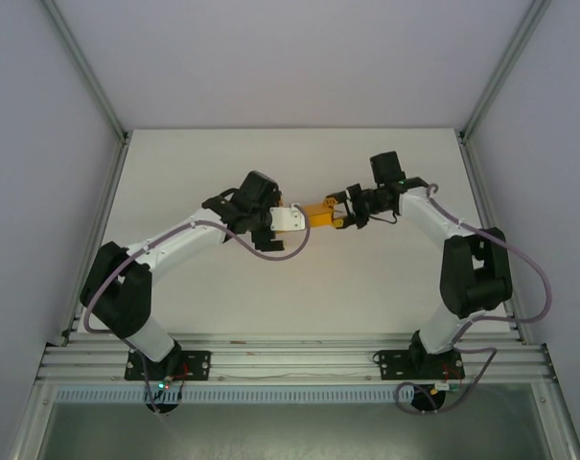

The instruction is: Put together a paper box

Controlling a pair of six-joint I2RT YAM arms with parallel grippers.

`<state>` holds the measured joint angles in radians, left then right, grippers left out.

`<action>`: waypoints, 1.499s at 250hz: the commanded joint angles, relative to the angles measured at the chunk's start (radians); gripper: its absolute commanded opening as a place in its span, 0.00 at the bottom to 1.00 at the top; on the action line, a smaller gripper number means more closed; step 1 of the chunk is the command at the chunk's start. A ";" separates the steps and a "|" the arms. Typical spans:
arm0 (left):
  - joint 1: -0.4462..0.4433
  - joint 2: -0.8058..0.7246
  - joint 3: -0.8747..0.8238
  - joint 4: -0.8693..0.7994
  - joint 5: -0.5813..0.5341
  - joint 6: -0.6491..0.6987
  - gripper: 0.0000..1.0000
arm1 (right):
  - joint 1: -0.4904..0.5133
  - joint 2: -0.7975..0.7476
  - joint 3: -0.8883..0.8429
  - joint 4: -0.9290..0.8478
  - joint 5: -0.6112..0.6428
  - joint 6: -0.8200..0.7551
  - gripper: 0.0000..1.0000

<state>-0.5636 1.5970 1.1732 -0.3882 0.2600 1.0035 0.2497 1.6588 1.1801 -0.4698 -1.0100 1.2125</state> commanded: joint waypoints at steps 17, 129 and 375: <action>-0.009 -0.046 -0.032 0.170 -0.063 -0.023 0.86 | 0.003 -0.023 -0.028 0.041 -0.064 0.068 0.29; -0.009 0.002 0.018 0.183 0.016 -0.059 0.62 | 0.031 -0.013 -0.015 0.073 -0.092 0.062 0.35; 0.040 0.263 0.301 -0.565 0.266 0.078 0.42 | -0.013 -0.656 -0.366 0.394 0.375 -1.273 1.00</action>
<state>-0.5354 1.8141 1.4128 -0.7914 0.4591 1.0500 0.2340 1.0084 0.7971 -0.1368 -0.4568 0.2234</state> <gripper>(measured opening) 0.440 0.997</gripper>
